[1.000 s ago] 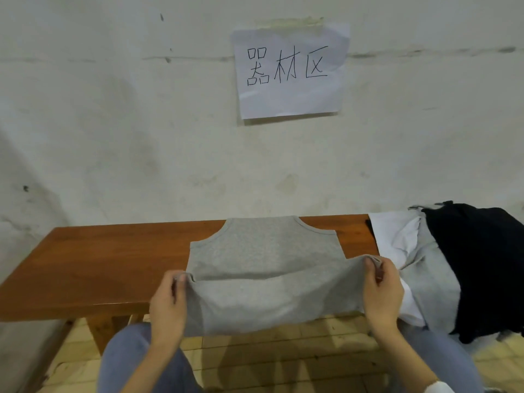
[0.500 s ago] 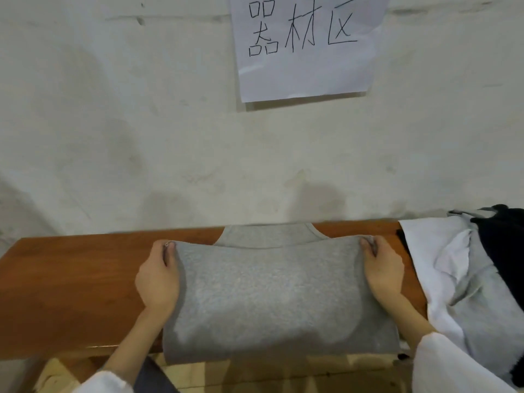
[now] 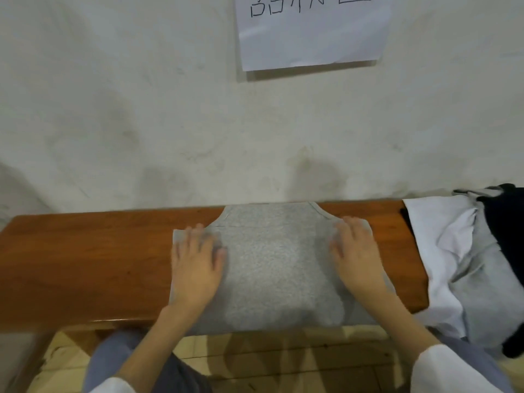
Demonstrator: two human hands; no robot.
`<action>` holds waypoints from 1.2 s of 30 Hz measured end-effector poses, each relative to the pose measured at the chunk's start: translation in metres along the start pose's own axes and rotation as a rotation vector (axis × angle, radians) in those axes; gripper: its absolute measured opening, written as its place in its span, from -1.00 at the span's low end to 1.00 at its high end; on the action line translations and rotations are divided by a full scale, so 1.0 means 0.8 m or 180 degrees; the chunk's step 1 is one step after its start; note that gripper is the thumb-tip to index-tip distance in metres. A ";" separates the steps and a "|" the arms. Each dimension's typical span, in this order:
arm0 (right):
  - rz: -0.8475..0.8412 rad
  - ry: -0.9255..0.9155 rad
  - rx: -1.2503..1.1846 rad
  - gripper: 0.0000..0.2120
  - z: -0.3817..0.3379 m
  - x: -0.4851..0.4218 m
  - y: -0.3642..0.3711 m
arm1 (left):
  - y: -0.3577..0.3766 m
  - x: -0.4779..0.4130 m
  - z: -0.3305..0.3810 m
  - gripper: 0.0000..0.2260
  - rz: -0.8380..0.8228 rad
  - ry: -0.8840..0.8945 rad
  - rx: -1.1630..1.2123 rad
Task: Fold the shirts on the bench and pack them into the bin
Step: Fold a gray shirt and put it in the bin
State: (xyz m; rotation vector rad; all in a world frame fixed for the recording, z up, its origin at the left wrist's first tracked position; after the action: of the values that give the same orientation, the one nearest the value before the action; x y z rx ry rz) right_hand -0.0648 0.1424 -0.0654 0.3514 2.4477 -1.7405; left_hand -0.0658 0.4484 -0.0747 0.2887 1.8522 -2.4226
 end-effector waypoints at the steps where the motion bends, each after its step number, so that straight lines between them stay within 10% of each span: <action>1: -0.0497 -0.0108 0.0128 -0.36 -0.006 0.017 0.010 | 0.008 0.011 0.011 -0.36 -0.0394 0.0130 -0.0034; 6: -0.1164 -0.0061 0.0271 -0.20 0.012 0.030 0.029 | 0.034 0.014 0.010 -0.21 -0.0962 0.0133 -0.0284; 13: -0.0523 0.0290 -0.1197 -0.90 -0.010 0.105 -0.028 | -0.010 0.099 0.074 -0.78 0.0158 0.0576 0.1005; 16: -0.0730 0.0847 -0.1841 -0.78 -0.012 0.171 -0.021 | 0.016 0.152 0.089 -0.84 -0.0485 -0.0205 0.1953; 19: -0.1175 0.2082 -0.2784 -0.64 -0.007 0.196 -0.006 | 0.039 0.171 0.079 -0.91 -0.1203 -0.2143 0.3703; 24: -0.1063 0.3756 -0.5467 -0.77 0.003 0.189 -0.006 | 0.020 0.176 0.045 -0.87 -0.0409 -0.3958 0.6556; 36: -0.0099 0.3607 -0.6201 -0.68 0.008 0.155 -0.078 | -0.064 0.157 0.006 -0.97 0.0327 -0.3427 0.5988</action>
State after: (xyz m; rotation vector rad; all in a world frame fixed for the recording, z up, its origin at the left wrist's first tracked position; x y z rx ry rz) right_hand -0.2009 0.1319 -0.0383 0.9659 3.1238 1.6535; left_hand -0.1980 0.4640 -0.0494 -0.6757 -0.9416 -2.3808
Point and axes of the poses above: each hand's wrist, its own x-axis away from the middle knuckle, its own y-axis out of the palm, z = x × y, the point moved 3 cm from there along -x, towards the middle knuckle, and after that the axes turned 2 degrees about y, right-handed, at the moved point
